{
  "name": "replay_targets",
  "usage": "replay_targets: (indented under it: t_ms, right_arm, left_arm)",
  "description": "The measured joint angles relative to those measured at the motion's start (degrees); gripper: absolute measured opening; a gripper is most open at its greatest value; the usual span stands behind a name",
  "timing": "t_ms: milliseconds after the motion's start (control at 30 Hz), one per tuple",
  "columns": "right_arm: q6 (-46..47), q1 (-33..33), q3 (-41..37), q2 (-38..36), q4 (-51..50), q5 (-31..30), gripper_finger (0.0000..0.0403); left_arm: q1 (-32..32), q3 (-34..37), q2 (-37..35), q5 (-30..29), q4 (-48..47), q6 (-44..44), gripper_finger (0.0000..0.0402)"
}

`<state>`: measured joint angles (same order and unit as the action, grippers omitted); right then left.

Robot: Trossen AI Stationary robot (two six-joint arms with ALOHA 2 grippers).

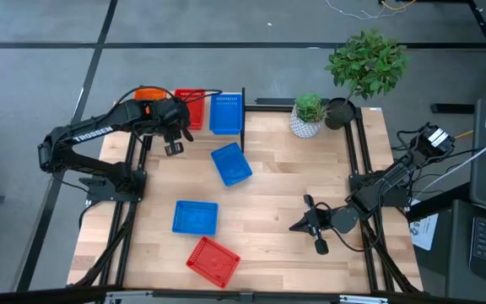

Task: Stack baskets on shelf by color
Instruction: Adjust the red bin on the shelf, then stack the top blue bin on top of the blue bin on the shelf

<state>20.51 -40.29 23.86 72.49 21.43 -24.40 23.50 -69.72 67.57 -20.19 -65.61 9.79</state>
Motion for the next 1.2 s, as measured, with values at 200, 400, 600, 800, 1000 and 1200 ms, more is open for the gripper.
replay_targets:
  t_ms: [200, 400, 600, 800, 1000, 1200]
  right_arm:
    - [0.00, 0.00, 0.00, 0.00, 0.00, -0.01, 0.0008]
    - [0.45, 0.41, -0.04, 0.02, 2.23, -1.48, 0.0008]
    - [-0.52, 5.81, 2.83, 0.04, 4.43, -1.04, 0.0008]
    - [-9.18, 12.57, 12.09, 2.60, -2.39, 7.03, 0.0008]
    - [-10.71, 19.38, 26.59, 9.50, -26.89, 10.12, 0.0008]
    - [-18.66, 25.62, 39.57, 18.22, -39.66, 16.09, 0.0008]
  left_arm:
    - [-3.56, -1.40, -0.20, 5.31, -0.23, -5.72, 0.0094]
    - [-10.59, -1.50, -0.17, 17.92, -3.55, -16.79, 0.0094]
    - [-19.33, 1.09, -1.05, 20.20, -8.94, -17.75, 0.0094]
    - [-23.76, 12.34, -12.18, 16.39, -0.24, -22.19, 0.0094]
    - [-26.85, 27.98, -25.75, 14.47, 22.91, -25.85, 0.0094]
    - [-29.57, 38.42, -35.03, 9.82, 33.76, -24.73, 0.0094]
